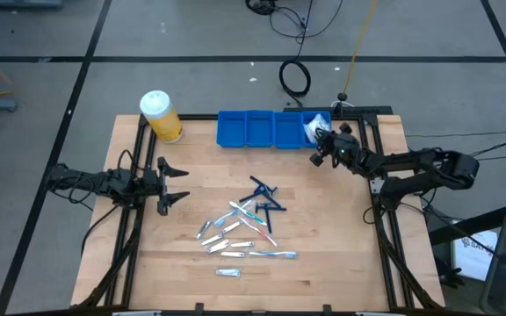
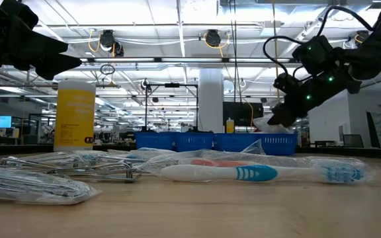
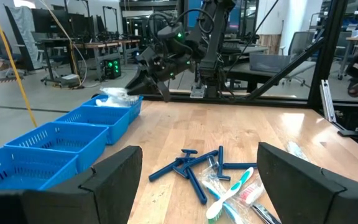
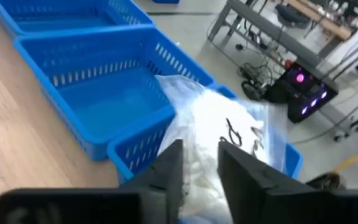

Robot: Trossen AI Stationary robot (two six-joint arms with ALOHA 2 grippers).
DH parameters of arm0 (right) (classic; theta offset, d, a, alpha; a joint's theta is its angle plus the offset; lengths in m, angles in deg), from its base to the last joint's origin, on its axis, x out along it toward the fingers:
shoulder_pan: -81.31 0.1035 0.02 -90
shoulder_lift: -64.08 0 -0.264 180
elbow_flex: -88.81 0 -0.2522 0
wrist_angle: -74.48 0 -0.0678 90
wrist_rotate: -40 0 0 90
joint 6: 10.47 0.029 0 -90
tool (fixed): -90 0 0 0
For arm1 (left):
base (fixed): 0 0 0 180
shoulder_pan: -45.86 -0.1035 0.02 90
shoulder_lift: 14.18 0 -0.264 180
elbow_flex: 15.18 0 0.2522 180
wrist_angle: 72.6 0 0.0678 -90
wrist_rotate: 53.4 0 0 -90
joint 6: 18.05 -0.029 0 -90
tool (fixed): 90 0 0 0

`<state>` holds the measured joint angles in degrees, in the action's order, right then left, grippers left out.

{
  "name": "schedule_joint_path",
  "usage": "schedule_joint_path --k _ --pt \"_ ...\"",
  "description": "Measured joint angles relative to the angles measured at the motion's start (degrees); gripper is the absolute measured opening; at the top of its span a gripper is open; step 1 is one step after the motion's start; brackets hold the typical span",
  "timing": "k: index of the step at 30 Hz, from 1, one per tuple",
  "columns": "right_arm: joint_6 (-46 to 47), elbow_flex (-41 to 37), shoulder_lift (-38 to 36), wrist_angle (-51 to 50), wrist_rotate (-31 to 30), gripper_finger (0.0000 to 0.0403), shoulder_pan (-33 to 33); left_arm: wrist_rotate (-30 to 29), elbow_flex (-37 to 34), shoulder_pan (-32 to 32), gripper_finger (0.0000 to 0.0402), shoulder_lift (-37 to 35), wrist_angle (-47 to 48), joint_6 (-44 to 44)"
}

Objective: Pick & Place Travel size toiletries
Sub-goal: Put the white cotton pack into the right blue basket

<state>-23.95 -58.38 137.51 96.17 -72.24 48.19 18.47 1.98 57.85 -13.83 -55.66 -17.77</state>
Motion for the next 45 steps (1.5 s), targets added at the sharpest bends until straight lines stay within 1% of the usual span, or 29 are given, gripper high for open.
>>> schedule_joint_path --k 3,7,11,14,16,18,20,23,25,26,29,32,36,41,45 --pt "2.26 0.0 0.13 -0.71 -0.03 0.0135 -0.24 0.0 0.0 0.0 0.031 0.01 0.0 0.0" --pt "4.31 0.0 -1.29 0.4 0.02 0.0161 0.31 0.0 0.0 0.0 0.031 0.01 0.0 -0.02" --pt "5.13 0.0 -4.13 1.49 0.02 0.0174 1.3 0.0 -0.01 -0.02 0.031 0.01 0.0 0.0" --pt "5.28 0.0 -6.37 2.19 0.0 0.0177 1.74 0.0 0.0 -0.02 0.031 0.01 0.0 0.0" --pt "5.33 0.0 -7.34 4.36 -0.04 0.0175 1.62 0.0 0.0 0.0 0.031 0.01 0.0 0.0" --pt "5.35 0.26 -7.38 6.86 0.0 0.0164 0.73 0.0 0.0 0.0 0.031 0.01 0.0 0.0" --pt "5.37 1.54 -6.98 6.52 0.0 0.0139 -0.52 -0.02 0.0 -0.01 0.031 0.01 0.0 0.0" --pt "6.38 3.58 -5.3 4.12 1.26 0.0073 -2.72 0.0 0.0 -0.01 0.031 0.01 0.0 -0.01" --pt "7.58 4.3 -3.47 3.32 4.79 0.0024 -4.55 0.0 0.0 0.0 0.031 0.01 0.0 0.0" --pt "8.22 4.59 -2.44 3.37 6.53 0.0013 -5.35 0.0 0.0 -0.01 0.031 0.01 0.0 0.0" --pt "11.93 5.08 1.0 3.74 9.15 0.0012 -7.68 0.0 0.0 0.0 0.031 0.01 0.0 0.0" --pt "14.55 5.09 4.56 3.61 11.36 0.0003 -9.92 -0.02 0.0 -0.01 0.031 0.01 0.0 0.0" --pt "17.46 5.09 9.06 4.21 15.1 0.0002 -12.34 0.0 0.0 0.0 0.031 -0.01 -0.01 -0.01" --pt "17.55 5.25 14.08 5.11 16.4 0.0001 -14.08 0.0 0.0 -0.01 0.031 0.01 0.0 0.0" --pt "17.42 5.3 16.69 5.43 16.45 0.0001 -14.56 0.0 0.0 -0.01 0.031 0.01 0.0 0.0"
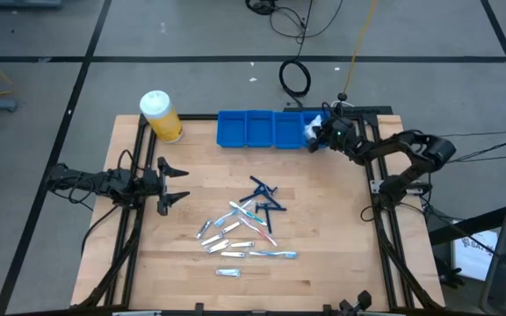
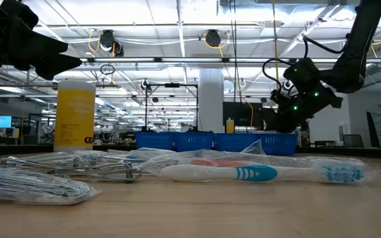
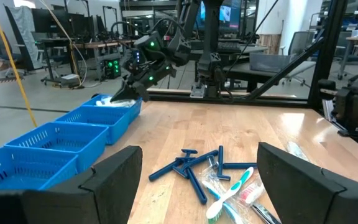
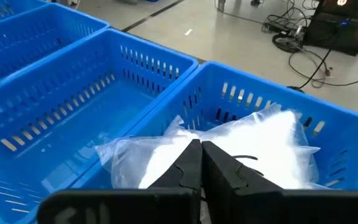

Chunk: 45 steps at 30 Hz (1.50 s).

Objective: Pick & Place Travel size toiletries
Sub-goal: Put the white cotton pack into the right blue basket, then put the blue razor into the middle right blue basket

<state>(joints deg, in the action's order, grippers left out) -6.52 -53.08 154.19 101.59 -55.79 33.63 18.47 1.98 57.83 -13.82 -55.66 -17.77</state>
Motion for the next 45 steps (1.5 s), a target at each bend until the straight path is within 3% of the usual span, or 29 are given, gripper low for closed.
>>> schedule_joint_path --k 11,19,27,30,35,38,41,45 --pt "-0.41 -0.13 1.26 2.27 -0.06 0.0 0.1 0.0 0.0 0.0 0.031 0.0 0.0 0.0" --pt "-0.31 -0.36 -1.93 7.14 -0.04 0.001 1.15 0.0 0.0 0.01 0.031 -0.02 0.0 0.0" --pt "-2.52 -0.34 -5.58 7.78 0.11 0.0088 3.68 0.0 0.0 0.01 0.031 -0.02 -0.02 0.0" --pt "-1.9 -0.34 -8.02 7.88 3.41 0.0125 6.15 -0.01 -0.01 0.0 0.031 -0.01 -0.02 0.0" --pt "5.61 -0.3 -11.59 8.38 15.02 0.0165 14.94 -0.01 0.0 0.0 0.031 -0.01 0.0 -0.01" --pt "6.35 -0.3 -11.85 8.69 16.95 0.0178 25.03 0.0 0.0 -0.01 0.031 0.0 0.0 0.0" --pt "1.22 -0.23 -11.24 7.53 13.28 0.0183 36.8 0.0 0.0 0.01 0.031 0.0 0.0 0.0" --pt "-3.13 -0.16 -9.74 2.41 0.82 0.0178 48.96 0.0 0.0 0.0 0.031 -0.01 0.0 0.0"
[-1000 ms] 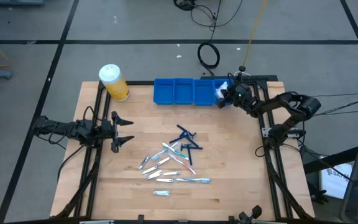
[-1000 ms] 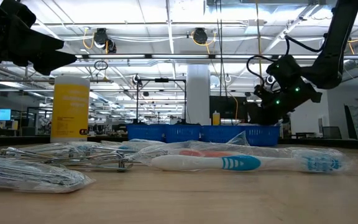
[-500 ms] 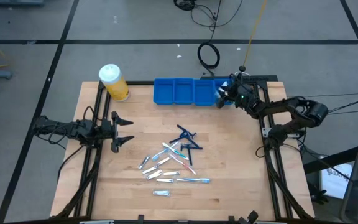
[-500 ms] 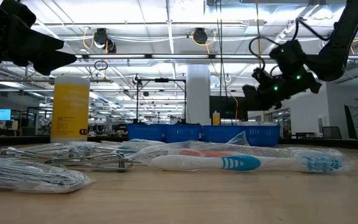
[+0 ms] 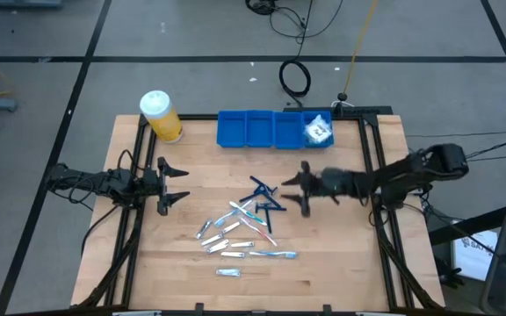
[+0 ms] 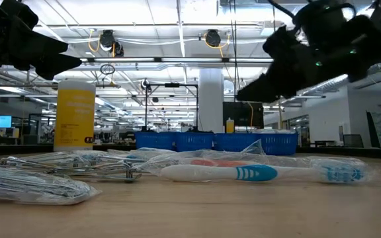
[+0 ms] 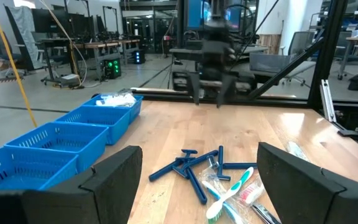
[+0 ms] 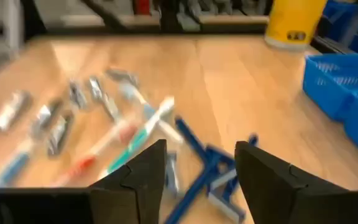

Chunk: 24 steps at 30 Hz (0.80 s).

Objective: Pick & Place Travel size toiletries
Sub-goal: Put the blue razor into the middle right blue basket

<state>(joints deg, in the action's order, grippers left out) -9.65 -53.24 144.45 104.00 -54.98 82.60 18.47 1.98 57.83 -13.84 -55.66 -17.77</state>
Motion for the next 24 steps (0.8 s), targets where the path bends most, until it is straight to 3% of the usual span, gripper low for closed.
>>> schedule_joint_path --k 2,5,11,24 --pt "1.62 0.48 1.41 -2.42 -5.37 0.0174 3.15 0.0 0.0 -0.01 0.031 0.01 0.0 0.0" --pt "5.34 0.5 4.33 -2.7 -8.54 0.0169 5.53 -0.01 0.0 0.01 0.031 0.01 0.0 0.0" --pt "10.96 0.48 10.29 -1.32 -8.45 0.0169 7.65 0.0 0.0 0.01 0.031 0.0 -0.02 0.0" --pt "11.94 2.17 20.24 1.65 -8.31 0.0165 10.12 0.0 0.0 0.01 0.031 -0.01 -0.02 0.0"
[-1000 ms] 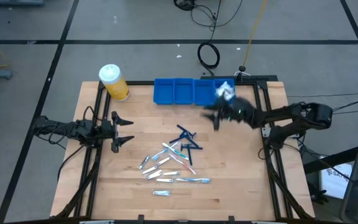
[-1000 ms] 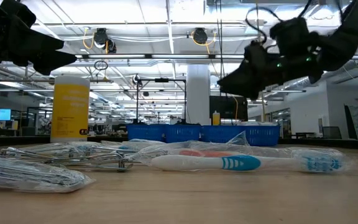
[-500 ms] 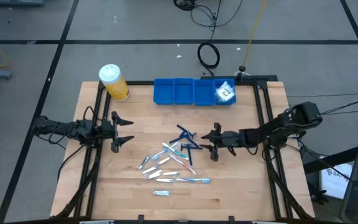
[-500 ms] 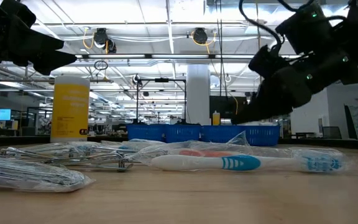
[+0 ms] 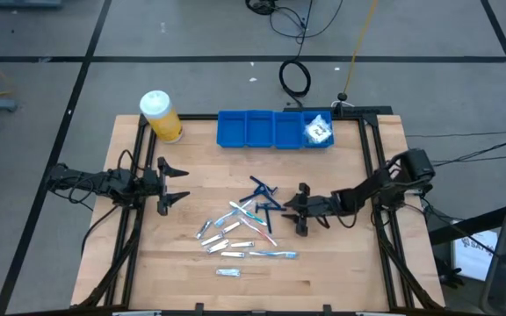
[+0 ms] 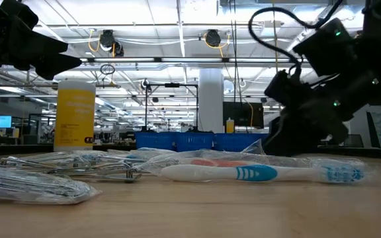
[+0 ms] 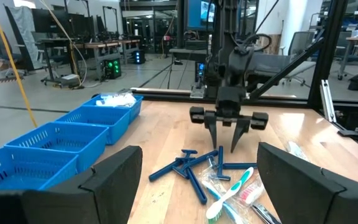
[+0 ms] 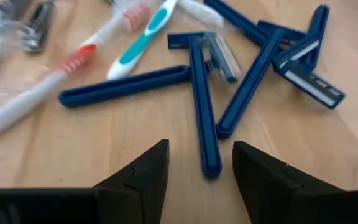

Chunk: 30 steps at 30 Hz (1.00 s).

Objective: Pick & Place Travel size toiletries
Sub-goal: Put the blue razor into the middle right blue basket

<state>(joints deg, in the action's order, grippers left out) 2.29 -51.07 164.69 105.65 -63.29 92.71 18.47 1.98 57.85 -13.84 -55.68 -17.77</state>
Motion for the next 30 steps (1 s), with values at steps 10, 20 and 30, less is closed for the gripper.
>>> schedule_joint_path --k 10,20,30 --pt "-1.53 3.53 4.09 -1.56 1.08 0.0161 -0.15 0.0 -0.01 0.0 0.031 0.02 0.02 0.0" --pt "-1.45 3.51 1.86 -6.32 1.5 0.0086 -0.18 0.0 0.0 0.0 0.031 0.02 0.03 0.0" --pt "-1.75 3.49 1.82 -7.63 1.41 0.0023 -0.15 0.0 -0.02 0.0 0.031 0.02 0.02 0.0"
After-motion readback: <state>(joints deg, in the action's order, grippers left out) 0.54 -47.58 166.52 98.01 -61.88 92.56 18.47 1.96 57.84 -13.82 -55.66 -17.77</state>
